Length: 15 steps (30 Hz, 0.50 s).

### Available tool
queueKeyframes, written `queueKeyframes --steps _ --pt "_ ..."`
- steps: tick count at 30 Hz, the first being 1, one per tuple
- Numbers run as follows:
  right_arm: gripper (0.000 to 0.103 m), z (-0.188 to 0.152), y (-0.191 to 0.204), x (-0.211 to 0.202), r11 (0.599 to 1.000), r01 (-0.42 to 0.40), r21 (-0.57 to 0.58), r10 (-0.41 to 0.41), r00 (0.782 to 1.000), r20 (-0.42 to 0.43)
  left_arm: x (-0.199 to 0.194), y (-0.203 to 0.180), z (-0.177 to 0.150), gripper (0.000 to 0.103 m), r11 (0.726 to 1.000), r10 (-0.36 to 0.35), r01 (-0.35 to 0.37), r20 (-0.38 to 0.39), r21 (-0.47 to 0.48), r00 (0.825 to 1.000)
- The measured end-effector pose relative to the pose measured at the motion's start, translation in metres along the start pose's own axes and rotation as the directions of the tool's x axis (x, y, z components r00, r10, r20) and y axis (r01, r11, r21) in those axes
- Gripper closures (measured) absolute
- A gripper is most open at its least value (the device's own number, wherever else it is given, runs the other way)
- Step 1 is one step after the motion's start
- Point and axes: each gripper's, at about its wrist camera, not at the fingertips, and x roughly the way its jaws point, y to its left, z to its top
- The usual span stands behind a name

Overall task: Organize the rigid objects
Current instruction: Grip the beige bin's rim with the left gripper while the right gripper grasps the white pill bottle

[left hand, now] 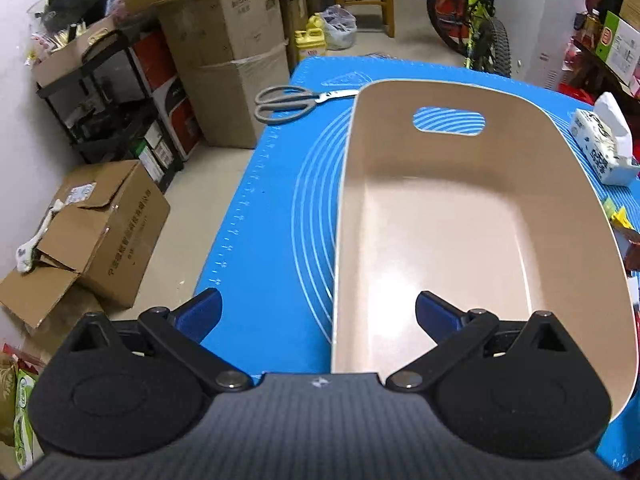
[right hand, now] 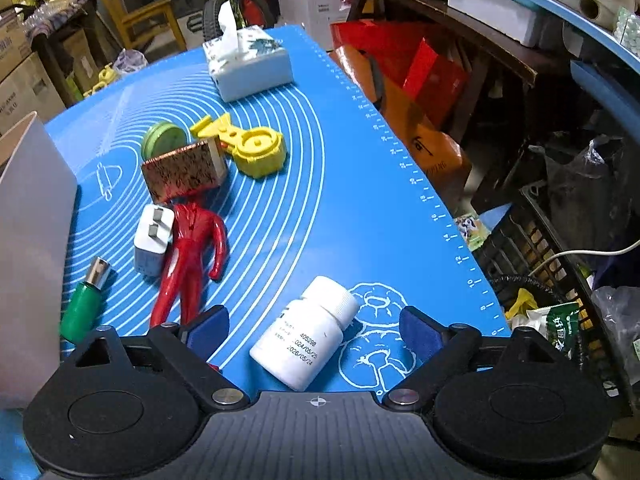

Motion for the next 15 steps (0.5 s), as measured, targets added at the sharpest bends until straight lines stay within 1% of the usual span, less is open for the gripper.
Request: queueKeyframes --steps 1,2,6,8,9,11,12,14,15 --pt "0.012 0.000 0.000 0.002 1.000 -0.002 0.002 0.002 1.000 -0.005 0.002 0.000 0.001 0.010 1.000 -0.006 0.006 0.000 -0.002 1.000" --pt "0.012 0.000 0.001 0.004 1.000 -0.002 0.005 0.002 1.000 -0.011 0.004 0.000 0.000 0.020 1.000 -0.012 0.012 -0.011 -0.004 1.000" --pt "0.014 -0.002 0.003 0.008 1.000 0.013 0.009 -0.013 1.000 -0.025 0.016 -0.001 -0.002 0.028 1.000 -0.029 0.029 -0.067 0.007 0.997" --pt "0.016 -0.002 0.003 0.011 1.000 0.027 0.006 -0.026 0.999 -0.034 0.020 -0.002 -0.003 0.036 0.999 -0.043 0.044 -0.090 0.012 0.995" --pt "0.018 -0.003 0.003 0.012 0.999 0.033 0.008 -0.032 0.999 -0.040 0.022 -0.002 -0.003 0.038 0.999 -0.050 0.052 -0.099 0.013 0.994" --pt "0.021 -0.002 0.002 0.014 0.999 0.039 0.022 -0.038 0.998 -0.050 0.024 -0.004 -0.004 0.047 0.998 -0.054 0.056 -0.107 0.014 0.993" --pt "0.023 -0.002 0.001 0.015 0.999 0.040 0.031 -0.039 0.998 -0.053 0.025 -0.004 -0.004 0.049 0.998 -0.056 0.058 -0.109 0.016 0.992" --pt "0.025 -0.002 -0.001 0.017 0.998 0.042 0.047 -0.040 0.998 -0.056 0.025 -0.006 -0.005 0.059 0.998 -0.063 0.066 -0.109 0.021 0.992" --pt "0.026 -0.002 -0.001 0.017 0.998 0.047 0.049 -0.045 0.998 -0.052 0.025 -0.007 -0.005 0.061 0.997 -0.067 0.070 -0.109 0.027 0.992"
